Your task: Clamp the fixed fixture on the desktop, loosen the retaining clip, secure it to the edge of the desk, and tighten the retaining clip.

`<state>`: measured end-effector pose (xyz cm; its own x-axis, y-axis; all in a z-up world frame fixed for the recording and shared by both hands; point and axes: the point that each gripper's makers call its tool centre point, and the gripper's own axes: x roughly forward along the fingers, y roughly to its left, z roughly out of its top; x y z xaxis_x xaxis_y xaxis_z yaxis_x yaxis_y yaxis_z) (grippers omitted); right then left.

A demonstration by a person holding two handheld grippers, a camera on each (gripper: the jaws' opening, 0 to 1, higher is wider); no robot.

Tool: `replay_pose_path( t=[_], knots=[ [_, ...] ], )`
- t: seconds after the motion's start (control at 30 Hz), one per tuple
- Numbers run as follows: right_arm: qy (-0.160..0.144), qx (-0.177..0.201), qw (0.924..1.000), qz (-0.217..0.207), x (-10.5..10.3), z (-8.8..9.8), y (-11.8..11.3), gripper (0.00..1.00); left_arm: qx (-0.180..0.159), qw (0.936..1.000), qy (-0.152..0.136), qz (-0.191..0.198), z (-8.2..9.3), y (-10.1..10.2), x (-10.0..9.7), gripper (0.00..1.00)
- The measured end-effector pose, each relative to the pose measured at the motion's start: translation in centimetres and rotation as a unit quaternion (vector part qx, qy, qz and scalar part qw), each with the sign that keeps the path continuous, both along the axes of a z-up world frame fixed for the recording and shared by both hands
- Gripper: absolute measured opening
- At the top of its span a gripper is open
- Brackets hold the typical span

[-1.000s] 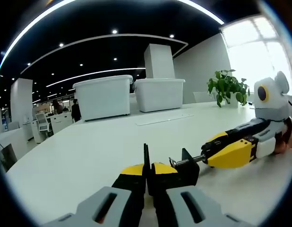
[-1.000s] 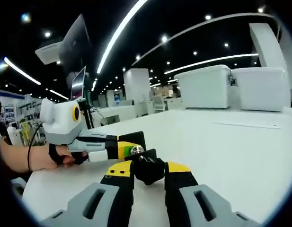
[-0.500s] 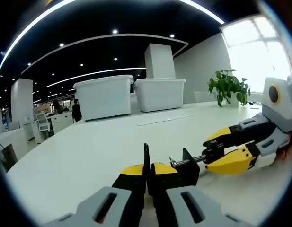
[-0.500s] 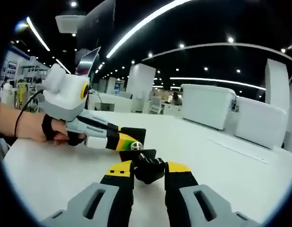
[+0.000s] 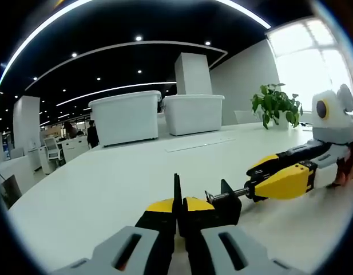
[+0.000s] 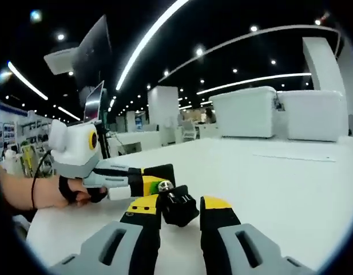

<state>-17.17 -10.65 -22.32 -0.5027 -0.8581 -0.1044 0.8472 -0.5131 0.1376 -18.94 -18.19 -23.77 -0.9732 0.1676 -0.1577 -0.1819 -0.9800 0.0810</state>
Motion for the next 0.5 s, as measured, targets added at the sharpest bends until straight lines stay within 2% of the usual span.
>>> replay_pose_path(
  t=[0.13, 0.17, 0.23, 0.5],
  knots=[
    [-0.005, 0.004, 1.0000, 0.003, 0.10, -0.29, -0.23, 0.24, 0.001, 1.0000, -0.001, 0.000, 0.00, -0.02, -0.03, 0.05],
    [-0.008, 0.007, 0.9999, 0.001, 0.12, -0.38, -0.30, 0.21, 0.001, 1.0000, -0.001, 0.000, 0.01, -0.02, -0.03, 0.05],
    [-0.026, 0.005, 0.9997, -0.003, 0.29, -0.65, -0.26, 0.20, 0.000, 1.0000, 0.000, 0.000, 0.02, -0.04, -0.03, 0.05],
    [-0.002, 0.011, 0.9999, 0.006, 0.32, -0.52, -0.35, 0.19, -0.002, 1.0000, 0.000, 0.000, 0.03, -0.02, 0.07, 0.05]
  ],
)
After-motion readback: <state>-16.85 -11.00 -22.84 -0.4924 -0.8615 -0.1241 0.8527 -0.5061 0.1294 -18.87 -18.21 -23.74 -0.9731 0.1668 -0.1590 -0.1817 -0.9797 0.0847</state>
